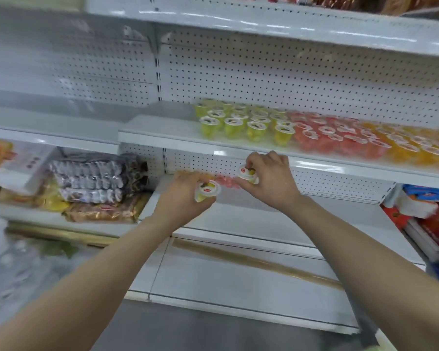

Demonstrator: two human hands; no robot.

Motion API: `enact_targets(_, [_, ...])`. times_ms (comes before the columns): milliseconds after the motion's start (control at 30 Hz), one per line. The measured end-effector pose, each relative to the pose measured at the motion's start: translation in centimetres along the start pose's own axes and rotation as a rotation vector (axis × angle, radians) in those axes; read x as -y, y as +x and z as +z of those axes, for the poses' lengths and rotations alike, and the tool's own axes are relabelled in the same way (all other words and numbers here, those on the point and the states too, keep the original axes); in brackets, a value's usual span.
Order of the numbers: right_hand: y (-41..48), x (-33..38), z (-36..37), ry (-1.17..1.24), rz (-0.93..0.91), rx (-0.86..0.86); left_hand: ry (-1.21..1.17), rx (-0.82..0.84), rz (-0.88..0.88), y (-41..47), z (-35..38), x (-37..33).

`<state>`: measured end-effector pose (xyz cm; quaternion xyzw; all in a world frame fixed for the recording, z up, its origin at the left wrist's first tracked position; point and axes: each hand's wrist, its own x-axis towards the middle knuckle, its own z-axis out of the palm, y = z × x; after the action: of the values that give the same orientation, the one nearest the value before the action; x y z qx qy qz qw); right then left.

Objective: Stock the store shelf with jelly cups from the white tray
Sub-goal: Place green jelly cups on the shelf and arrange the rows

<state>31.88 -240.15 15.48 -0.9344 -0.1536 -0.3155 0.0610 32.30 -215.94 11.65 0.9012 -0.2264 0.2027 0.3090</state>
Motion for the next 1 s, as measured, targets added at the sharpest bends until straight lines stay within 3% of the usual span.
enact_targets(233, [9.9,2.7,1.4,0.049,-0.091,-0.002,0.029,-0.163,-0.015,5.2,-4.1,4.2])
enact_targets(467, [20.7,3.1,3.6,0.172,-0.004,0.001,0.03,-0.241,-0.074,11.7,-5.8,7.3])
enact_targets(567, [24.7,3.0,5.3,0.186,0.058,0.066,0.009,-0.236,-0.093,14.2,-6.2,8.3])
enact_targets(700, [27.8,2.8,7.9,0.026,0.076,0.218,-0.027,-0.219,-0.142,16.8,-6.0,9.6])
enact_targets(1000, [30.1,1.6,11.9,-0.077,0.119,0.448,-0.016,-0.169,-0.164,20.0,-4.0,11.7])
